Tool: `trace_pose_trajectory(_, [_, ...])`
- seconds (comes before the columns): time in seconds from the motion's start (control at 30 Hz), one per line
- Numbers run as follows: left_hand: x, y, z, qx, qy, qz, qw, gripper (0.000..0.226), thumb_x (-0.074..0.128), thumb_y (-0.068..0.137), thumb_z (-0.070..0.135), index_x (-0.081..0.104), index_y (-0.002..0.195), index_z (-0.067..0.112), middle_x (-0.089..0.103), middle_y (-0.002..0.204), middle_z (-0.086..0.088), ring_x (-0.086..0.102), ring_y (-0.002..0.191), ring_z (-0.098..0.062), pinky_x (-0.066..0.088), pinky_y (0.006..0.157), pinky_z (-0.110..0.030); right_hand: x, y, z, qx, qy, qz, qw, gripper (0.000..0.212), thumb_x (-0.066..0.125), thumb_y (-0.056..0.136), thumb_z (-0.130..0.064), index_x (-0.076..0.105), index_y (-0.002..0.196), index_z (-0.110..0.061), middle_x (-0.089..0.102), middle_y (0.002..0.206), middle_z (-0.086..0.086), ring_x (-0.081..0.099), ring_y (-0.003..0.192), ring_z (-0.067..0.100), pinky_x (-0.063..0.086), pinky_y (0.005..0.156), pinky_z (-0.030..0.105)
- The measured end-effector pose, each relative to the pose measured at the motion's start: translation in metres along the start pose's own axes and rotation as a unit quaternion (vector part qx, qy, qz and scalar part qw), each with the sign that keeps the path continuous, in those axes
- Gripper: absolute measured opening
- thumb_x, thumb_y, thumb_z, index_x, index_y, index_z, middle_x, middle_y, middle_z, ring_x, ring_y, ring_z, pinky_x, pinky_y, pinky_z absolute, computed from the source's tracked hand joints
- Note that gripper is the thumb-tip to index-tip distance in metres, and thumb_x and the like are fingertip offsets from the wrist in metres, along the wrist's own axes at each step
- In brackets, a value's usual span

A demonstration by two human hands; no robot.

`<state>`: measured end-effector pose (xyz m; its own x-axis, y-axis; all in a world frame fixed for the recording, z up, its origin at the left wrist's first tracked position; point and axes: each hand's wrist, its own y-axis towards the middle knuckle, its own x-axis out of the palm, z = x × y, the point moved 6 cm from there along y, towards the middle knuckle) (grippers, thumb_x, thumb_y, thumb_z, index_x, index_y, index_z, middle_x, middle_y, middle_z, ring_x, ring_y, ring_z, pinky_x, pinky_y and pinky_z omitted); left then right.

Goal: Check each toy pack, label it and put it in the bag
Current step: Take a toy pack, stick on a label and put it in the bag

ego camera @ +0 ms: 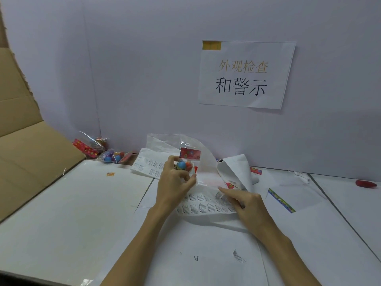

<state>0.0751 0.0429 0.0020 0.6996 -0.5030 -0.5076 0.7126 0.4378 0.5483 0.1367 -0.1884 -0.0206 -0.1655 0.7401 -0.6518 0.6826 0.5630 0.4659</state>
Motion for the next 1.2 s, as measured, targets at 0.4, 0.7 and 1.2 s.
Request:
trace_pose_trajectory(0.4, [-0.012,-0.004,0.024,0.1,0.132,0.006,0.986,0.031,0.093,0.074,0.037,0.078,0.082,0.011,0.057,0.132,-0.009,0.057,0.114,-0.028,0.055,0.088,-0.043,-0.005,0.0,-0.01,0.035,0.021,0.035,0.999,0.022,0.077,0.091,-0.003,0.078,0.105,-0.02,0.076,0.101,-0.014,0.071,0.096,0.0,0.053,0.087,0.012])
trace_pose_trajectory(0.7, [0.015,-0.029,0.077,0.391,0.278,-0.116,0.87,0.012,0.081,0.078,0.015,0.082,0.086,0.024,0.056,0.141,0.0,0.053,0.126,-0.027,0.043,0.099,-0.04,-0.001,0.003,-0.024,0.024,-0.05,0.042,0.998,0.012,0.072,0.092,0.004,0.074,0.092,-0.008,0.069,0.091,0.0,0.067,0.082,0.021,0.049,0.073,0.015])
trace_pose_trajectory(1.2, [0.024,-0.023,0.063,0.292,0.234,-0.13,0.918,0.02,0.085,0.082,0.039,0.079,0.077,0.02,0.054,0.14,-0.004,0.045,0.128,-0.031,0.042,0.096,-0.044,0.004,0.004,-0.019,0.034,-0.019,0.02,0.999,0.015,0.071,0.092,0.004,0.077,0.097,-0.009,0.073,0.101,0.006,0.069,0.091,0.024,0.056,0.084,0.037])
